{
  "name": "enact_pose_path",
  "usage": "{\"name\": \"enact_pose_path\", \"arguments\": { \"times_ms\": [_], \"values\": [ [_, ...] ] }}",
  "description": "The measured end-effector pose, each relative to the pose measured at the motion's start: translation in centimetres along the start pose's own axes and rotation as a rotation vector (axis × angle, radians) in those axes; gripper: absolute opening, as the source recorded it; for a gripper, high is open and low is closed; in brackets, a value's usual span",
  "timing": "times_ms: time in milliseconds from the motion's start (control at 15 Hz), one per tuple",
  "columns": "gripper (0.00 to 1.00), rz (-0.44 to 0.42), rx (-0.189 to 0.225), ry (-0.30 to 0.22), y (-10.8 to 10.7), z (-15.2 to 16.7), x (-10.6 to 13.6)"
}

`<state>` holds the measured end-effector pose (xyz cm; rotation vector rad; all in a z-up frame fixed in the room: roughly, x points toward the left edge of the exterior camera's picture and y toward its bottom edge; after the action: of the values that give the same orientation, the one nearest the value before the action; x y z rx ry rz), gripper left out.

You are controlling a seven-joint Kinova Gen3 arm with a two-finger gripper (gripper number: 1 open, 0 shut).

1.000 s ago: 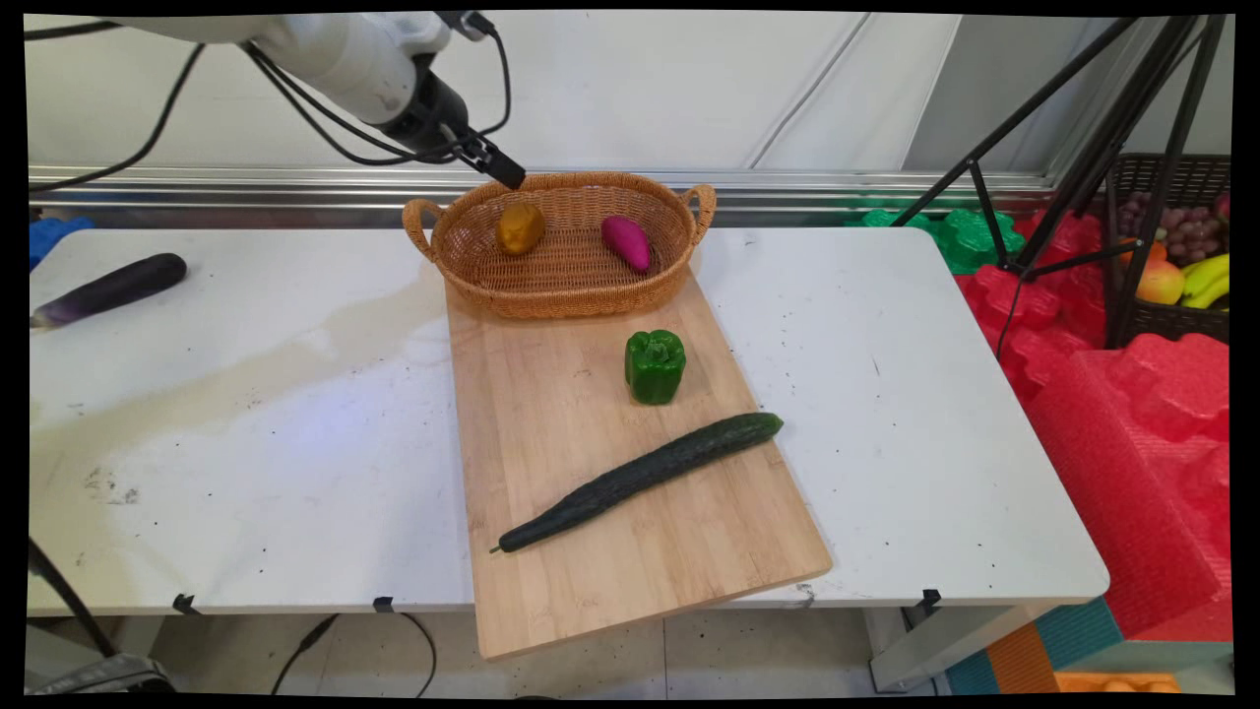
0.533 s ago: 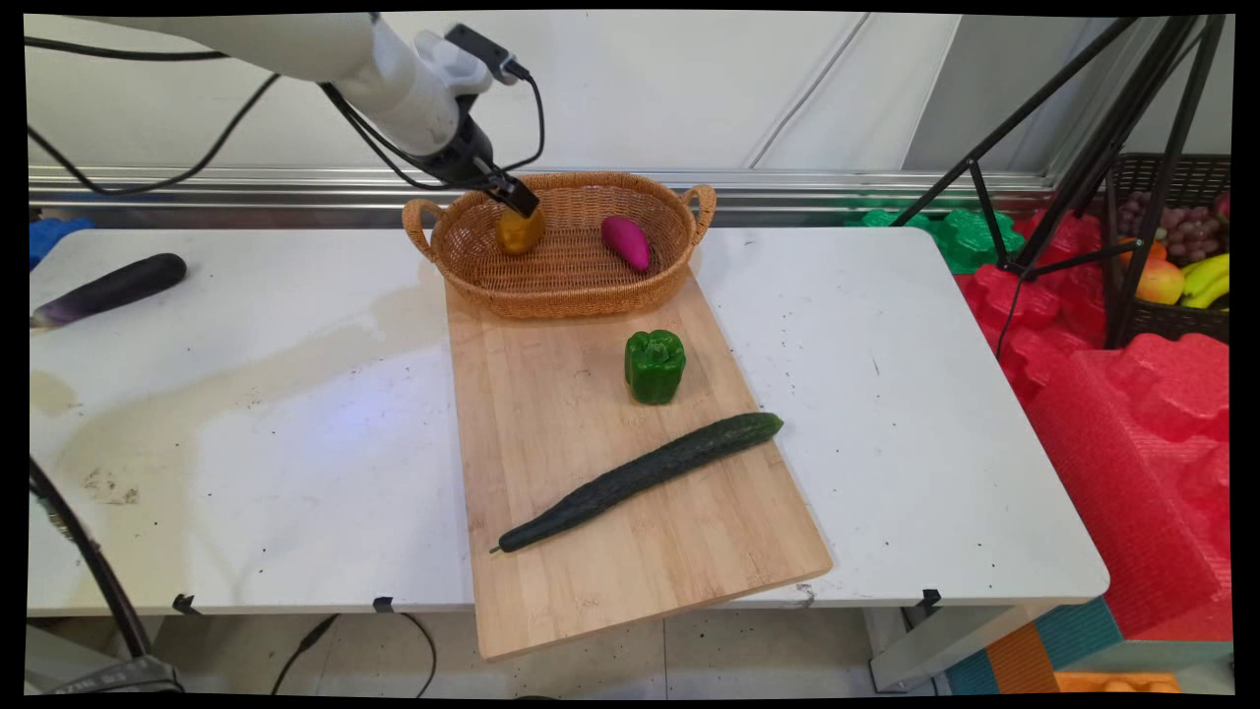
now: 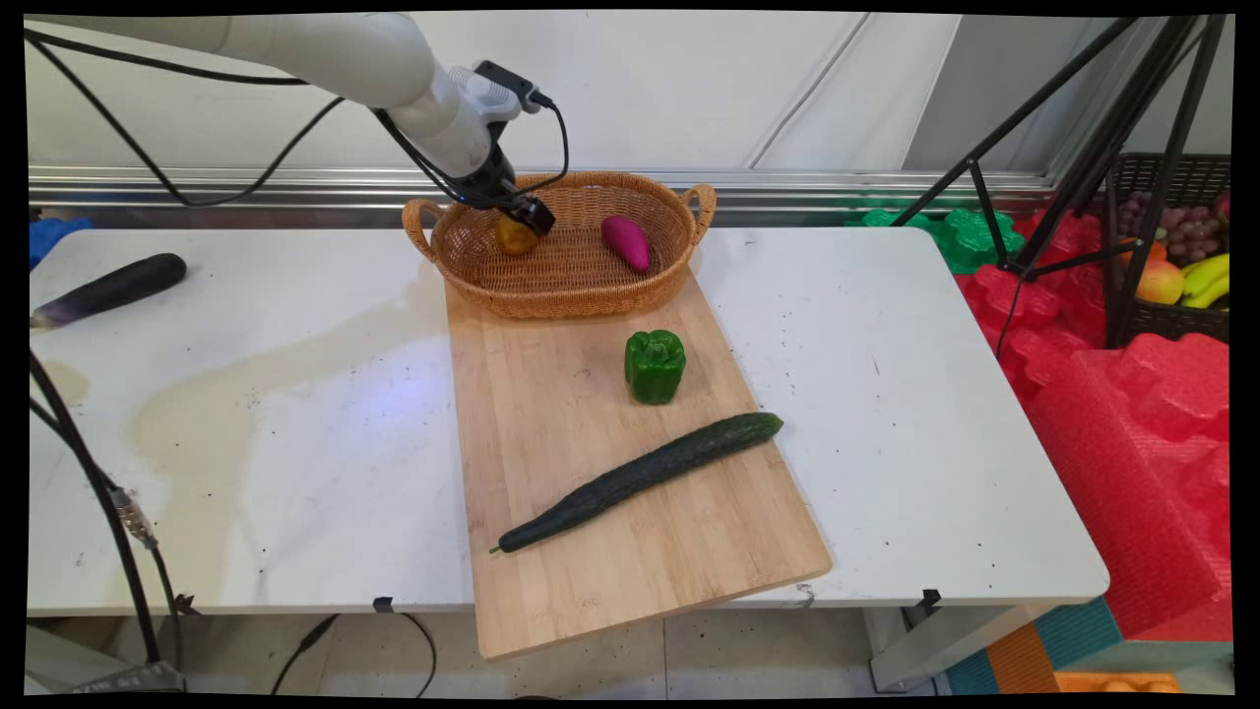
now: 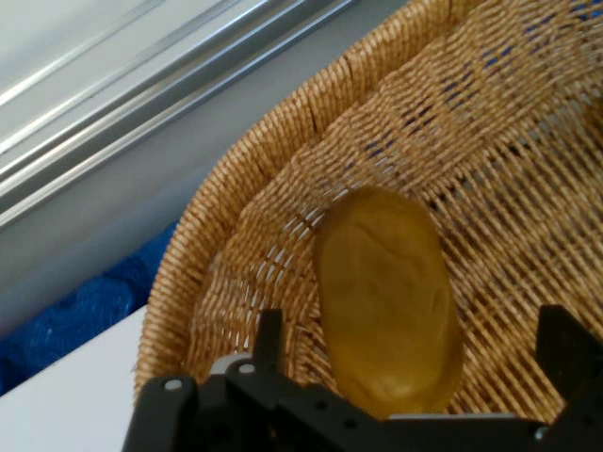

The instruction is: Pick up the potato from the vegetable basket, then place the picked object on the cutting board

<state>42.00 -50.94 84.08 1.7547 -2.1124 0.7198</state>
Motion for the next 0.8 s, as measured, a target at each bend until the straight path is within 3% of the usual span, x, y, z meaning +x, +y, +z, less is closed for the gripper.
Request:
{"name": "enact_pose_path", "arguments": {
  "times_ms": [467,533,800],
  "values": [
    [1.00,-0.033,0.008,-0.037,-0.1,2.9,0.2],
    [0.00,-0.035,0.009,-0.038,0.0,3.1,0.2],
    [0.00,-0.038,0.013,-0.029,0.2,3.0,0.2]
  ]
}}
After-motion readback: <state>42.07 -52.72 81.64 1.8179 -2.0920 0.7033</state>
